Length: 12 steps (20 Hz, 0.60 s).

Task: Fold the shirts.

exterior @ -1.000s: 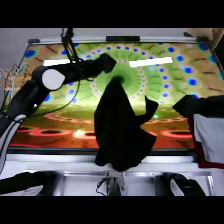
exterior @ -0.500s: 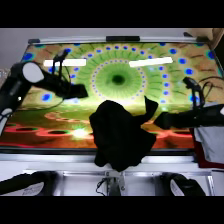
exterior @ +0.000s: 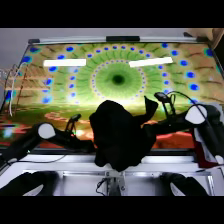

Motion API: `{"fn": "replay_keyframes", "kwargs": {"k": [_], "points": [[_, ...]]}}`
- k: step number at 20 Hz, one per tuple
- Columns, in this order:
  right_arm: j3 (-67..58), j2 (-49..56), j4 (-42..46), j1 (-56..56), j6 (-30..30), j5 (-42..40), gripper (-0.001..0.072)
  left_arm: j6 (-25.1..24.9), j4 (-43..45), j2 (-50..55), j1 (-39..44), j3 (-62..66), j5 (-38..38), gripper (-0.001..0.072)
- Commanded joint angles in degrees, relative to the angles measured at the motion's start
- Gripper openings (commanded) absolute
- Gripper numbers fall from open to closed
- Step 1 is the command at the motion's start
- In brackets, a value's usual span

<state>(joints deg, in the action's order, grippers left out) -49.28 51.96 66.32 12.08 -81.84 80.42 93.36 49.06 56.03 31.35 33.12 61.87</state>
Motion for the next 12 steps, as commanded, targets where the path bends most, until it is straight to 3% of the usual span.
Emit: {"fn": "replay_keyframes", "kwargs": {"k": [1, 2, 5, 7, 9, 10, 12], "points": [[0.37, 4.42, -0.35, 2.25, 0.42, 0.31, 0.0670, 0.33, -6.23, -0.09, 8.83, -4.68, -10.47, 0.0624], [0.37, 5.16, -0.33, 3.48, 1.20, 0.20, 0.0670, 1.44, -6.23, 0.98, 10.34, -4.68, -12.26, 0.0582], [0.37, 7.02, -0.87, 7.43, 1.33, -0.98, 0.0690, 1.79, -6.23, 5.33, 12.35, -4.66, -15.65, 0.0575], [0.39, 9.16, -1.46, 9.86, 1.38, -0.92, 0.0690, 1.60, -6.23, 6.91, 12.26, -4.63, -17.00, 0.0270], [0.39, 11.61, -3.56, 11.98, 2.58, -0.98, 0.0690, 0.46, -6.23, 6.93, 12.24, -4.48, -17.42, 0.0118], [0.39, 13.09, -3.82, 13.33, 2.67, -1.09, 0.0690, 0.33, -6.23, 6.88, 12.24, -4.44, -17.33, 0.0065], [0.39, 16.44, -3.78, 16.02, 3.39, -1.20, 0.0690, 0.33, -6.25, 6.88, 12.24, -4.44, -17.33, 0.0065]]}}
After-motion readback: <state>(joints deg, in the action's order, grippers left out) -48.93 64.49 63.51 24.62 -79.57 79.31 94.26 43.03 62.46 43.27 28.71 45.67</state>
